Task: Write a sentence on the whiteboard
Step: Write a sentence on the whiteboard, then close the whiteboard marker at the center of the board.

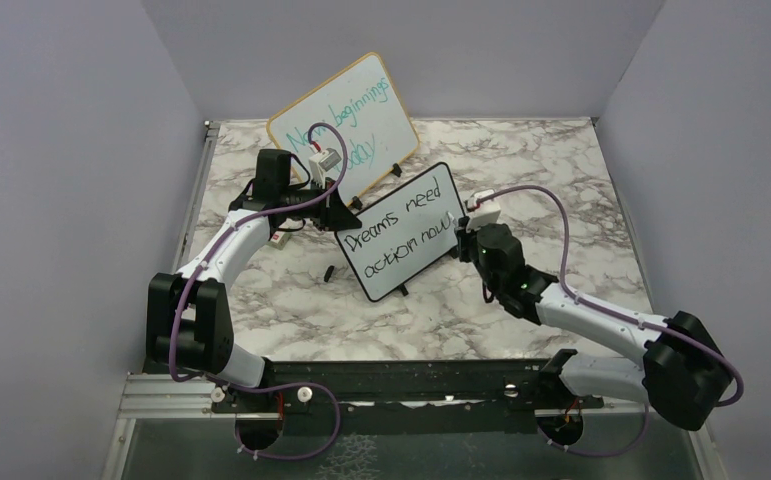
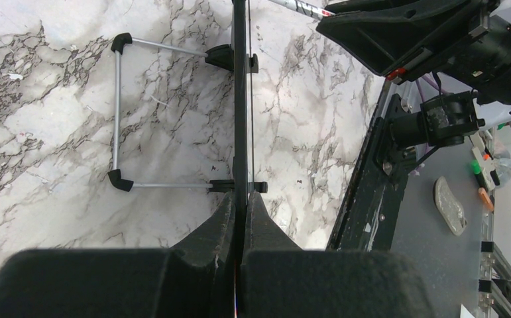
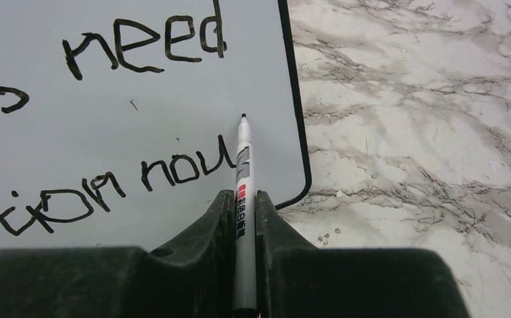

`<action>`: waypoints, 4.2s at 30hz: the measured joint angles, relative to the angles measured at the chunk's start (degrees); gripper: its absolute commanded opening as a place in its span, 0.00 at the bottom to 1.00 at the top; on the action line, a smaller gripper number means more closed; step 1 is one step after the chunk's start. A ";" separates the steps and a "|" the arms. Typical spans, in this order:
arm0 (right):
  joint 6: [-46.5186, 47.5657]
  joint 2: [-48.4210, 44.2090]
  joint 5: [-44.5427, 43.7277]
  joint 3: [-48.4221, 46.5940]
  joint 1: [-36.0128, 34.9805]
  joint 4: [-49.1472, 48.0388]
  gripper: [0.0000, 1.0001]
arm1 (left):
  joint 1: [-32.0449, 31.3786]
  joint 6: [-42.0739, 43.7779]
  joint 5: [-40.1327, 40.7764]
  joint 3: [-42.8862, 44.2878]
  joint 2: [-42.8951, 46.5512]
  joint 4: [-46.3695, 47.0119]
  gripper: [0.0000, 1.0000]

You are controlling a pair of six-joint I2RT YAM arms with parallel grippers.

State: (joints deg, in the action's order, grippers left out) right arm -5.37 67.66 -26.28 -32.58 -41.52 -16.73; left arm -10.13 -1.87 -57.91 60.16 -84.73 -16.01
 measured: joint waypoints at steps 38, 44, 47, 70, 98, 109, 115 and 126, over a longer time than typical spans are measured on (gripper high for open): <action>-4.02 -0.57 0.35 4.04 1.38 0.22 0.00 | 0.00 0.00 0.02 0.04 -0.04 -0.11 0.00; -4.11 -2.58 0.68 4.04 1.42 2.03 0.00 | 0.00 -0.02 0.07 0.09 -0.04 -0.15 0.00; -4.31 -5.90 0.61 4.04 1.42 4.48 0.00 | 0.00 -0.11 0.35 0.31 -0.04 -0.42 0.01; -5.35 -29.16 -0.85 -1.16 1.42 22.88 0.00 | -0.02 -6.64 22.58 6.29 16.83 -7.78 0.94; -6.25 -38.42 0.85 -1.70 1.42 26.88 0.00 | 0.44 -20.74 45.44 -26.97 27.08 -3.26 0.53; -6.27 -38.91 1.22 -1.25 1.42 26.80 0.00 | -4.22 -22.67 47.32 -21.68 11.34 -0.55 0.40; -6.27 -38.62 1.31 -1.09 1.42 26.77 0.00 | -8.04 -21.59 51.10 -17.35 4.98 -0.37 0.36; -6.27 -38.40 1.29 -1.09 1.42 26.69 0.00 | -9.49 -20.55 53.31 -15.45 -1.16 -0.76 0.35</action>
State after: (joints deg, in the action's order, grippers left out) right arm -11.64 29.26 -24.99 -33.67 -40.10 9.96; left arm -19.62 -22.41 -4.60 44.71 -85.89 -16.78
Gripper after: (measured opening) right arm 0.167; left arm 0.352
